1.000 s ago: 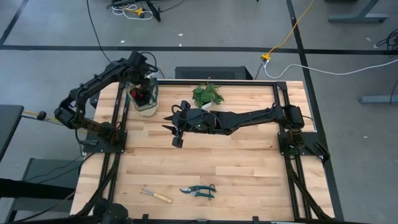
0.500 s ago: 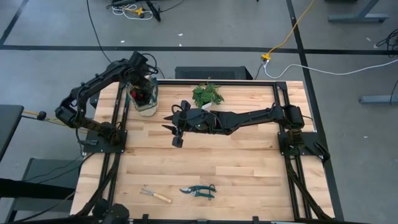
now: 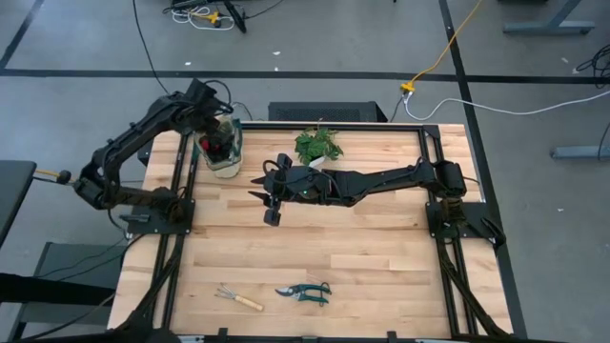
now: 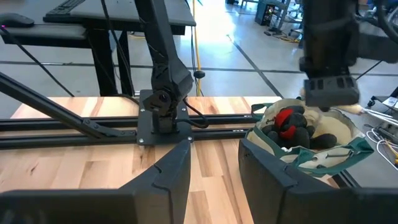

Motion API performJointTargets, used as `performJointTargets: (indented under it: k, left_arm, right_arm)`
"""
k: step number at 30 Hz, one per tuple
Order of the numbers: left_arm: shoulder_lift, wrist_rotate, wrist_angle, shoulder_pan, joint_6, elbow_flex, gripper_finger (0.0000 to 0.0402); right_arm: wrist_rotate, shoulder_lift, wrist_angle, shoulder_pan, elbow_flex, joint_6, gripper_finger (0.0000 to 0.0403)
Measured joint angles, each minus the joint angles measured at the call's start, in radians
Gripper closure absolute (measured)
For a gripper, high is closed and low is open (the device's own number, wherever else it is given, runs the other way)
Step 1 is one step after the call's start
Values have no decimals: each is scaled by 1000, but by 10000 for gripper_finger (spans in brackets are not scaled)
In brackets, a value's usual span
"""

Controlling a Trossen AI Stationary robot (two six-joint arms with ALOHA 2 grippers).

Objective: Pick & Place Garden tools in Gardening bag
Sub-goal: Put the right light brown hand rake into the green gardening bag

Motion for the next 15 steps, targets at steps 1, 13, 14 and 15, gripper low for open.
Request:
performJointTargets:
  k: [1, 13, 14, 15]
  left_arm:
    - [-11, 9, -21, -4, -16, 0, 328]
    - [-76, 0, -196, -106, -101, 0, 328]
    - [-75, -23, -214, -112, -109, 0, 328]
    - [-76, -51, -229, -117, -126, 0, 328]
  right_arm:
    - [0, 0, 0, 0, 0, 0, 268]
    - [0, 0, 0, 0, 0, 0, 268]
    - [0, 0, 0, 0, 0, 0, 268]
    - [0, 0, 0, 0, 0, 0, 268]
